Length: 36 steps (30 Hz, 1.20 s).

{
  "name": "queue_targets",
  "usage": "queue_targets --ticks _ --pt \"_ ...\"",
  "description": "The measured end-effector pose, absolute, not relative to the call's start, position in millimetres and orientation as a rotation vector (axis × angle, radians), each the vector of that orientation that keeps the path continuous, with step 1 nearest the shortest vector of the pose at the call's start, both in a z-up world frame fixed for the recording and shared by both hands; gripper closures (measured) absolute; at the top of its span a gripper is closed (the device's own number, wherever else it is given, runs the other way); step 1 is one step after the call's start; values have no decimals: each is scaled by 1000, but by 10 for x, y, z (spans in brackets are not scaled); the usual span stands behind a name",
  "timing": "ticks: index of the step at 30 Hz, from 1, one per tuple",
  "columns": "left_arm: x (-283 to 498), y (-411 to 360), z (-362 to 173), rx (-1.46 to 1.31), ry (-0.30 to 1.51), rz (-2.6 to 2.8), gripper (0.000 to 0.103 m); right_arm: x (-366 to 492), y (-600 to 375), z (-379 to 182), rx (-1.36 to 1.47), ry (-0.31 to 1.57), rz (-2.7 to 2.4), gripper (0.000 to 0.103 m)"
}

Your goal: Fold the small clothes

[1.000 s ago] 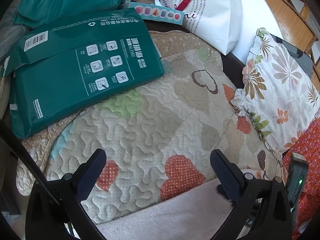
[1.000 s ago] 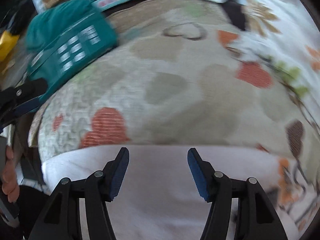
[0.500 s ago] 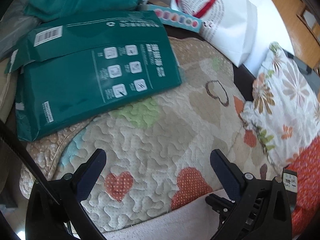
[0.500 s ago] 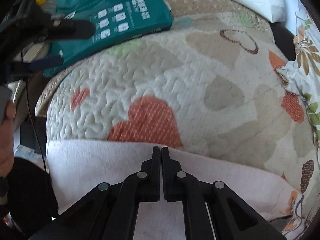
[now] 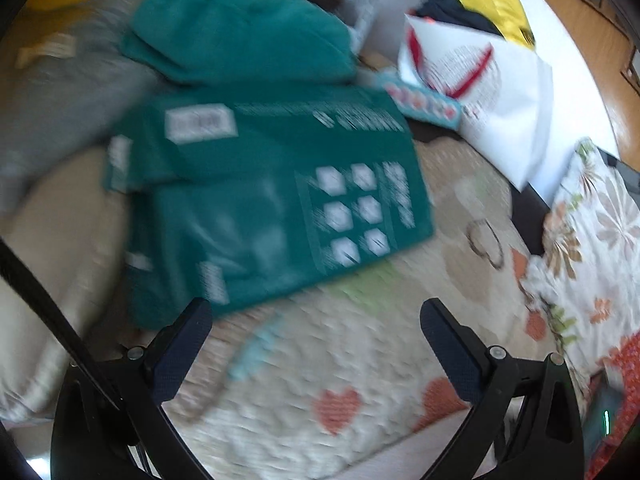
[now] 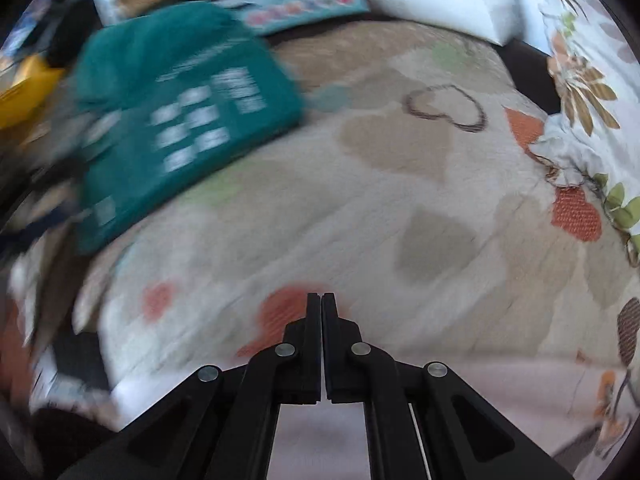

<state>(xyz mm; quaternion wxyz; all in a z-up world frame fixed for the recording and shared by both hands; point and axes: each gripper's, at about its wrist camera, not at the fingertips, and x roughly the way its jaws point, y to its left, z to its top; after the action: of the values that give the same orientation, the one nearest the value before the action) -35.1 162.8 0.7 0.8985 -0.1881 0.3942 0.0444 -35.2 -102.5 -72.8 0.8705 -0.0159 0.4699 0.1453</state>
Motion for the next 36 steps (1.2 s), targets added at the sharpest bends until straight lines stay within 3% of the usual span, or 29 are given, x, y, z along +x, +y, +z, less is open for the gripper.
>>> queue_targets --ticks 1,3,5,11,18,22,23,24,26,31,36 --pt "-378 1707 35 -392 801 112 0 -512 -964 -722 -36 977 339 93" --pt "-458 1874 91 -408 768 153 0 -903 -795 -747 -42 975 437 67" --pt "-516 1996 111 -423 749 188 0 -1282 -560 -817 -82 969 524 56" --pt "-507 2144 -2 -470 797 190 0 -2172 74 -1120 -552 872 584 54" --pt "-531 2107 9 -477 798 157 0 -2558 378 -1556 -896 792 610 54" --pt "-542 2169 -3 -481 801 166 0 -2551 554 -1781 -1030 689 567 54" --pt "-541 2208 -14 -492 803 171 0 -2531 576 -1797 -1038 680 559 63" --pt "-546 2255 -24 -506 803 181 0 -2503 606 -1816 -1034 680 555 79" --pt "-562 2347 -25 -527 793 207 0 -2430 630 -1761 -966 705 558 96" --pt "-646 2483 6 -563 743 262 0 -2180 364 -1180 -625 744 505 98" --pt "-619 2313 17 -551 751 221 0 -1862 -585 -10 -125 626 345 98"
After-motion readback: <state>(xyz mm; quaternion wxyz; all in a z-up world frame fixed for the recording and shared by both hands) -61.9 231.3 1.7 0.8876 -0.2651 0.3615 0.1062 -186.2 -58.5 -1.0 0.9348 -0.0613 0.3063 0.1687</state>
